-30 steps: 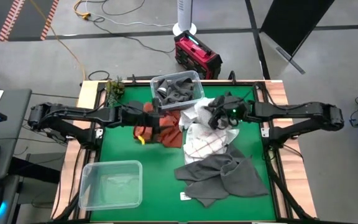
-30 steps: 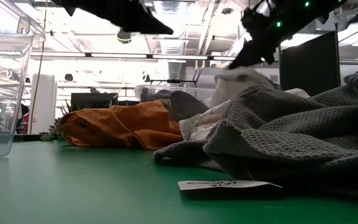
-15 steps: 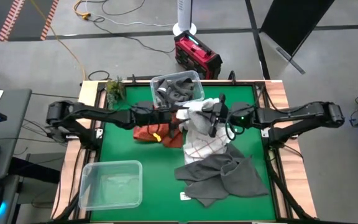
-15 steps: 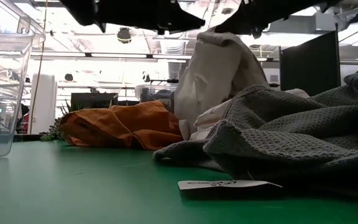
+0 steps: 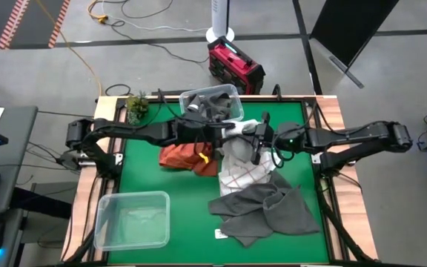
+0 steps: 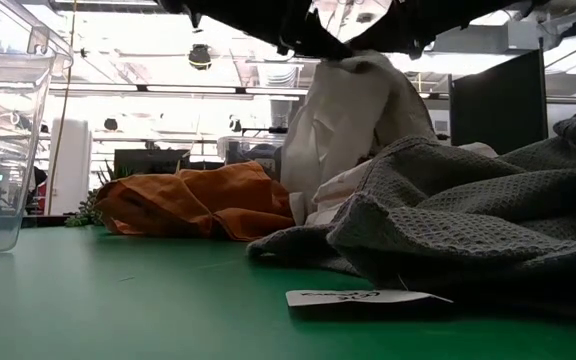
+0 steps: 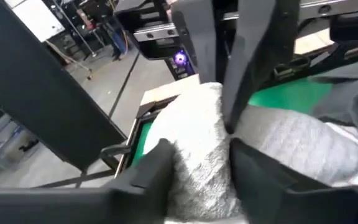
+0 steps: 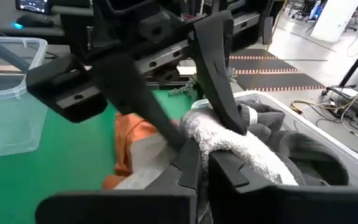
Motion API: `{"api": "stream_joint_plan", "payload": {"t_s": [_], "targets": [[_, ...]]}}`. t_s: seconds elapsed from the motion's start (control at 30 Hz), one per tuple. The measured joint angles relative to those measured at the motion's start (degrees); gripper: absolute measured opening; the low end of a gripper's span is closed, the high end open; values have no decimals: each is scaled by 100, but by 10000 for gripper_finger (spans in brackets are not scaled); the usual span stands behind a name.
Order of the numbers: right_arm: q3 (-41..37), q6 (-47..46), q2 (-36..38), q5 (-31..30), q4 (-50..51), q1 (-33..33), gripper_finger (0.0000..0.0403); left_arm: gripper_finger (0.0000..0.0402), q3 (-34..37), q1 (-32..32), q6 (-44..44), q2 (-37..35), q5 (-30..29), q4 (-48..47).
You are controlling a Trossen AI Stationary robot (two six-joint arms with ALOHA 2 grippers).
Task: Sort towels by color in basket
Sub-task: Put the top light gray towel into the bottom transparent bin
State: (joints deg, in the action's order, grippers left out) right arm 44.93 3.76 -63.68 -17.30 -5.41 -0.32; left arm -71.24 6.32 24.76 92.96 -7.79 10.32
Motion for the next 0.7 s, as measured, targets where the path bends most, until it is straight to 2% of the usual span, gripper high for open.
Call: {"api": "stream_joint_plan", "payload": {"t_s": [0.13,0.2,0.37,0.57,0.7], "targets": [[0,211,0,-25,-90,74,53,37,-9,68,22,-12,30,-202],[0,233,14,-37,-197,124,64,13,-9,92,91,-12,24,-328],[7,427,169,10,-238,264,107,6,4,99,323,-144,-84,-582],[7,425,613,-84,297,315,175,16,-354,86,179,-922,-98,-510],[2,323,897,-114,648,249,204,21,-596,84,-142,-1369,293,-665]]}}
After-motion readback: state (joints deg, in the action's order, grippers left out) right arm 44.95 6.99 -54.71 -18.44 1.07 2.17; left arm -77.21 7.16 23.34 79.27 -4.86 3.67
